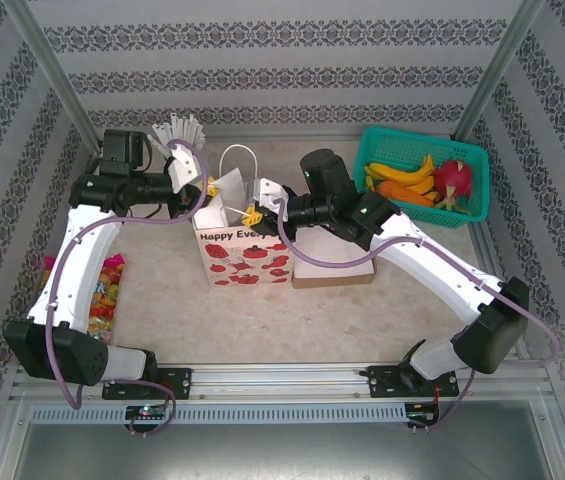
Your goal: Pack the takeout coffee
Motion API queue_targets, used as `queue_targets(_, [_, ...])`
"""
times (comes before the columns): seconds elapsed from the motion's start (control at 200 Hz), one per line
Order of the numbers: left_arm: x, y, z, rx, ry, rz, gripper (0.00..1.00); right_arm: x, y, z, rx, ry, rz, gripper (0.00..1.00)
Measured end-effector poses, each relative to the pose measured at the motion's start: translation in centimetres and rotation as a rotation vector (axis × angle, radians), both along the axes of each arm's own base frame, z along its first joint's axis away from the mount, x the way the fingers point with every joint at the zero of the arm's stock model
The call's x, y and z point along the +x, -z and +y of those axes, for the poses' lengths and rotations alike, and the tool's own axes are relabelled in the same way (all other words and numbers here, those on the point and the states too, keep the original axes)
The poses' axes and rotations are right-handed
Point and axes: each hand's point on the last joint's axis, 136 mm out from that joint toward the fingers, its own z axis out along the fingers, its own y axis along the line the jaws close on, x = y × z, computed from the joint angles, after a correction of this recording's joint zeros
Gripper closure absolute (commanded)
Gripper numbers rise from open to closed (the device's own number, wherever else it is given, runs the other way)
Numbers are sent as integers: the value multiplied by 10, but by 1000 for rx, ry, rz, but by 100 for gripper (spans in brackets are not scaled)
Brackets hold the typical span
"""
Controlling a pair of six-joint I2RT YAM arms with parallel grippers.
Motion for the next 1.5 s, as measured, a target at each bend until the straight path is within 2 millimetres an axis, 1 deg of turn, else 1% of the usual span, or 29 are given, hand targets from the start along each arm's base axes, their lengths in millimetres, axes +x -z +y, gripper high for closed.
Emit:
queue_targets(0.115, [-5,15,-6,-3,5,55,78,0,0,0,0,0,0,100])
queue_targets(0.305, [-8,23,-7,-7,-3,90,78,0,1,0,0,-3,3,100])
queue_targets(0.365, [-11,26,-6,-6,-9,97,76,0,1,1,-1,-3,4,100])
queue_targets(0.38, [-11,26,-6,-5,-11,97,75,0,2,1,-2,-3,5,100])
queue_targets(0.415, [-13,25,-5,-2,-19,93,67,0,2,1,-2,-4,6,100])
queue_targets(0.445, [-14,23,-4,1,-28,84,64,0,2,1,-2,-5,6,98])
queue_targets(0.465, [-14,21,-3,-1,-37,83,62,0,2,1,-1,-6,7,94])
queue_targets(0.49, [-14,18,-2,-2,-47,73,60,-1,2,1,0,-8,7,91])
queue_targets(0.54, [-14,11,-1,-4,-63,48,51,-1,2,1,1,-8,13,83])
queue_targets(0.589, [-14,5,0,-15,-80,38,46,-1,2,1,1,-8,13,77])
queue_targets(0.654, [-13,-4,1,-32,-106,25,31,-1,2,1,-1,-3,26,71])
queue_targets(0.794, [-9,-27,5,-89,-179,-27,7,-1,3,1,-1,6,45,60])
queue_targets(0.849, [-9,-36,8,-106,-211,-56,0,-1,3,0,-1,12,51,56])
queue_targets(0.964, [-9,-50,16,-140,-287,-104,0,2,3,-1,-4,35,61,43])
queue_targets(1.039, [-8,-53,23,-155,-345,-129,0,4,0,-3,-2,67,64,36])
queue_targets(1.099, [-5,-52,31,-163,-413,-148,0,6,-7,-8,4,98,54,33])
queue_targets(1.179, [4,-51,47,-177,-532,-165,0,5,-21,-16,27,138,36,27])
queue_targets(1.224, [9,-51,57,-186,-605,-176,0,3,-31,-21,45,160,16,19])
queue_targets(1.269, [14,-51,68,-196,-680,-187,0,0,-40,-29,65,184,-8,15])
queue_targets(1.284, [15,-52,71,-201,-703,-191,0,-1,-42,-31,70,195,-7,11])
queue_targets(1.294, [16,-52,74,-203,-719,-194,1,-1,-44,-33,73,202,-17,5])
queue_targets(1.309, [17,-53,77,-207,-740,-197,0,-2,-46,-35,78,210,-19,2])
queue_targets(1.414, [22,-56,103,-236,-908,-226,0,2,-60,-54,110,312,-75,2])
queue_targets(1.499, [21,-58,129,-264,-1059,-262,0,10,-61,-71,124,419,-116,2])
